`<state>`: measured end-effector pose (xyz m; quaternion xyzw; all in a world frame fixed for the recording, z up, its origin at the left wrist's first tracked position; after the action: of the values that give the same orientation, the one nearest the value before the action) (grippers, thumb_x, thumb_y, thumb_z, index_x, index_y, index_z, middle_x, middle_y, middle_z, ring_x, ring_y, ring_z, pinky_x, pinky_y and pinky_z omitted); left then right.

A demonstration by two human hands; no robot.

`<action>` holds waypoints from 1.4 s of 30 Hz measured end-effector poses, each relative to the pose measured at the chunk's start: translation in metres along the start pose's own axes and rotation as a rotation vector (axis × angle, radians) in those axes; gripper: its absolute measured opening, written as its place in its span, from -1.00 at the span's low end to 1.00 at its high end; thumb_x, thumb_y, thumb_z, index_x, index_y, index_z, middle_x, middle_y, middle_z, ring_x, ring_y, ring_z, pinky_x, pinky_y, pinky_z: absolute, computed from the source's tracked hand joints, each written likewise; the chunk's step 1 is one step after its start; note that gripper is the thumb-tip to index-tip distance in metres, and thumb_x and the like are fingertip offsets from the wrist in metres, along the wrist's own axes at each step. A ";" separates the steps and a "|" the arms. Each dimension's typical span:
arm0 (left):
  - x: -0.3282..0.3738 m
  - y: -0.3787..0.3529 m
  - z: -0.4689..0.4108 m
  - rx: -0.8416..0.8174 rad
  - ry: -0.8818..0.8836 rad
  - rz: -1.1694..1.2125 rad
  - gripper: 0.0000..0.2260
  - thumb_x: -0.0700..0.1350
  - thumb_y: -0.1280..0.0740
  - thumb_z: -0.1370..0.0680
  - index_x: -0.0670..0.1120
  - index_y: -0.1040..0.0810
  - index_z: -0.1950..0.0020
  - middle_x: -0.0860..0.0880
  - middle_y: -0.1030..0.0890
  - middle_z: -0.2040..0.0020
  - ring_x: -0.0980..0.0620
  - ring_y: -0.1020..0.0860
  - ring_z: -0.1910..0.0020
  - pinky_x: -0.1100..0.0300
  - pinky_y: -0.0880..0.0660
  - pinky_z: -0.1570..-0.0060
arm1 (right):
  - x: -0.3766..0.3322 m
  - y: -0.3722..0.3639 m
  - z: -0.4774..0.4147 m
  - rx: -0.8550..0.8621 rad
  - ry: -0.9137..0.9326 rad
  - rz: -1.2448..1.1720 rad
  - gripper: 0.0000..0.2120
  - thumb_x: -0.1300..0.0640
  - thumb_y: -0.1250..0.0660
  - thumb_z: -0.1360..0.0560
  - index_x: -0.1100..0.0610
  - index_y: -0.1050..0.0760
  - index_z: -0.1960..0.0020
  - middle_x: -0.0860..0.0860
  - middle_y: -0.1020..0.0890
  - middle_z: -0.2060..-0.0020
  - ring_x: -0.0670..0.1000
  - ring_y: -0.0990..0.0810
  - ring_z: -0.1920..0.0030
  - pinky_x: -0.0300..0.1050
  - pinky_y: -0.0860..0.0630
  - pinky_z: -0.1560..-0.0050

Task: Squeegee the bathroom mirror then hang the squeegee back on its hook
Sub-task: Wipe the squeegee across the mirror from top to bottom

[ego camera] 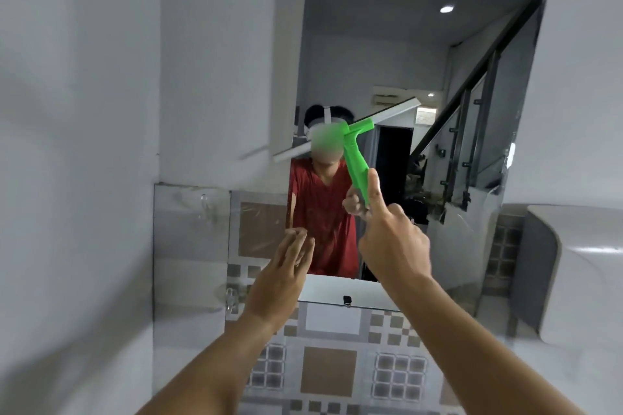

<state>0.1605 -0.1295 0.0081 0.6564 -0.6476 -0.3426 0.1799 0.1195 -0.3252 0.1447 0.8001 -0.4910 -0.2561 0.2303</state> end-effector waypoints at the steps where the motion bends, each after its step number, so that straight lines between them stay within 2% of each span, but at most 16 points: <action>1: 0.001 0.003 -0.001 0.015 0.013 0.056 -0.21 -0.34 -0.50 -0.45 -0.20 -0.21 -0.60 -0.24 -0.25 -0.61 -0.25 -0.17 -0.62 0.04 -0.46 -0.37 | 0.013 0.003 0.001 -0.005 0.021 0.043 -0.17 0.27 -0.19 -0.53 -0.16 0.17 -0.62 0.17 -0.61 -0.08 0.09 -0.54 0.34 -0.06 -0.47 0.44; 2: 0.001 0.006 -0.002 0.032 0.022 0.107 -0.19 -0.35 -0.54 -0.42 -0.20 -0.25 -0.60 -0.22 -0.28 -0.59 -0.23 -0.22 -0.60 0.10 -0.55 -0.29 | 0.024 0.005 0.003 -0.015 0.040 0.077 -0.17 0.27 -0.19 -0.53 -0.17 0.14 -0.62 0.16 -0.60 0.00 0.08 -0.50 0.37 -0.05 -0.48 0.44; 4: -0.001 0.006 -0.001 0.065 0.006 0.135 -0.20 -0.35 -0.56 -0.41 -0.23 -0.27 -0.59 -0.23 -0.32 -0.57 -0.22 -0.28 -0.58 0.10 -0.59 -0.25 | 0.045 0.009 0.006 -0.037 0.059 0.133 -0.16 0.28 -0.21 -0.52 -0.20 0.12 -0.61 0.07 -0.54 0.14 0.05 -0.43 0.40 -0.12 -0.34 0.51; 7: -0.005 0.007 -0.001 0.128 -0.028 0.111 -0.30 -0.28 -0.52 -0.48 -0.25 -0.30 -0.57 -0.26 -0.37 -0.55 -0.25 -0.32 -0.55 0.04 -0.58 -0.27 | 0.074 0.019 0.012 -0.037 0.101 0.265 -0.15 0.25 -0.24 -0.53 -0.23 0.13 -0.61 0.00 -0.47 0.21 0.01 -0.35 0.45 -0.20 -0.09 0.56; 10: -0.008 0.010 -0.003 0.146 -0.091 0.038 -0.50 -0.23 -0.37 -0.61 -0.26 -0.37 -0.53 -0.25 -0.43 -0.51 -0.25 -0.35 -0.54 -0.07 -0.46 -0.43 | 0.101 0.029 0.021 -0.055 0.083 0.329 -0.16 0.24 -0.21 -0.55 -0.24 0.17 -0.60 0.02 -0.51 0.18 -0.01 -0.33 0.45 -0.19 -0.06 0.56; 12: -0.012 0.023 -0.010 0.169 -0.082 0.041 -0.55 -0.22 -0.27 -0.63 -0.22 -0.40 -0.52 -0.20 -0.46 -0.49 -0.20 -0.39 -0.49 -0.04 -0.36 -0.49 | 0.112 0.033 0.025 -0.068 0.074 0.352 -0.15 0.25 -0.21 -0.55 -0.25 0.19 -0.60 0.03 -0.56 0.14 -0.01 -0.37 0.43 -0.21 -0.08 0.55; 15: -0.018 0.062 -0.041 0.300 -0.039 0.103 -0.59 -0.17 -0.25 -0.62 -0.17 -0.46 -0.48 -0.16 -0.51 -0.42 -0.14 -0.48 -0.36 0.03 -0.40 -0.39 | 0.120 0.036 0.025 -0.067 0.071 0.341 -0.17 0.24 -0.20 -0.57 -0.25 0.19 -0.60 0.05 -0.57 0.10 0.00 -0.40 0.37 -0.19 -0.14 0.52; 19: -0.022 0.123 -0.108 0.387 -0.044 0.071 -0.55 -0.08 -0.18 -0.65 -0.19 -0.38 -0.53 -0.21 -0.40 -0.48 -0.18 -0.38 -0.42 -0.05 -0.40 -0.40 | 0.123 0.039 0.023 -0.067 0.071 0.338 -0.20 0.24 -0.18 -0.58 -0.25 0.17 -0.60 0.08 -0.58 0.06 0.02 -0.46 0.31 -0.13 -0.34 0.45; 22: -0.026 0.154 -0.150 0.338 -0.055 -0.028 -0.50 -0.02 -0.23 -0.62 -0.20 -0.37 -0.52 -0.21 -0.28 -0.55 -0.21 -0.29 -0.50 -0.12 -0.39 -0.45 | 0.125 0.037 0.025 -0.077 0.051 0.319 -0.16 0.25 -0.21 -0.55 -0.25 0.17 -0.60 0.09 -0.57 0.04 0.06 -0.51 0.27 -0.09 -0.35 0.42; 24: -0.027 0.167 -0.167 0.297 -0.108 -0.079 -0.45 -0.02 -0.26 -0.59 -0.17 -0.32 -0.56 -0.23 -0.27 -0.56 -0.24 -0.27 -0.52 -0.15 -0.34 -0.48 | 0.124 0.033 0.029 -0.072 0.024 0.298 -0.14 0.26 -0.22 -0.54 -0.27 0.17 -0.59 0.08 -0.56 0.08 0.06 -0.47 0.30 -0.08 -0.34 0.43; 29: -0.029 0.173 -0.177 0.195 -0.134 -0.137 -0.35 0.05 -0.32 -0.57 -0.13 -0.25 -0.61 -0.24 -0.18 -0.61 -0.25 -0.17 -0.58 -0.14 -0.22 -0.53 | 0.136 0.023 0.035 -0.052 -0.028 0.281 -0.13 0.25 -0.26 -0.52 -0.27 0.12 -0.60 0.04 -0.54 0.17 0.03 -0.42 0.37 -0.18 -0.16 0.52; 33: -0.028 0.175 -0.174 0.219 -0.152 -0.125 -0.33 0.02 -0.39 -0.54 -0.12 -0.27 -0.60 -0.25 -0.25 -0.58 -0.28 -0.21 -0.55 -0.18 -0.29 -0.51 | 0.149 0.028 0.027 -0.002 -0.017 0.300 -0.17 0.23 -0.29 -0.52 -0.25 0.05 -0.60 0.03 -0.52 0.17 0.02 -0.40 0.36 -0.15 -0.31 0.50; 37: -0.030 0.176 -0.175 0.226 -0.154 -0.118 -0.32 0.02 -0.42 -0.52 -0.10 -0.29 -0.59 -0.25 -0.28 -0.56 -0.28 -0.24 -0.53 -0.20 -0.36 -0.47 | 0.168 0.025 0.030 0.003 -0.107 0.212 -0.13 0.22 -0.26 -0.55 -0.31 0.19 -0.57 0.02 -0.49 0.22 0.06 -0.49 0.41 0.00 -0.55 0.48; 40: -0.029 0.173 -0.176 0.235 -0.159 -0.102 -0.32 0.01 -0.44 -0.50 -0.10 -0.32 -0.58 -0.25 -0.30 -0.55 -0.29 -0.27 -0.51 -0.22 -0.38 -0.45 | 0.172 0.012 0.045 -0.011 -0.173 0.131 -0.08 0.23 -0.26 -0.55 -0.36 0.30 -0.52 0.05 -0.53 0.20 0.06 -0.52 0.42 0.04 -0.61 0.46; 42: -0.029 0.170 -0.175 0.247 -0.160 -0.091 -0.32 -0.01 -0.45 -0.50 -0.11 -0.32 -0.58 -0.25 -0.29 -0.55 -0.29 -0.26 -0.52 -0.22 -0.37 -0.45 | 0.163 0.000 0.060 -0.036 -0.256 0.053 -0.13 0.20 -0.24 -0.59 -0.33 0.29 -0.54 0.04 -0.55 0.17 0.03 -0.54 0.37 0.01 -0.61 0.44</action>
<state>0.1584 -0.1541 0.2532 0.6728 -0.6666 -0.3195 0.0299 0.1439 -0.4797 0.0690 0.7436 -0.5326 -0.3586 0.1867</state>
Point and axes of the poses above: each hand's wrist, its own z-axis away from the middle knuckle, its own y-axis out of the back of the hand, x = y × z, the point moved 2 cm from there along -z, towards the middle knuckle
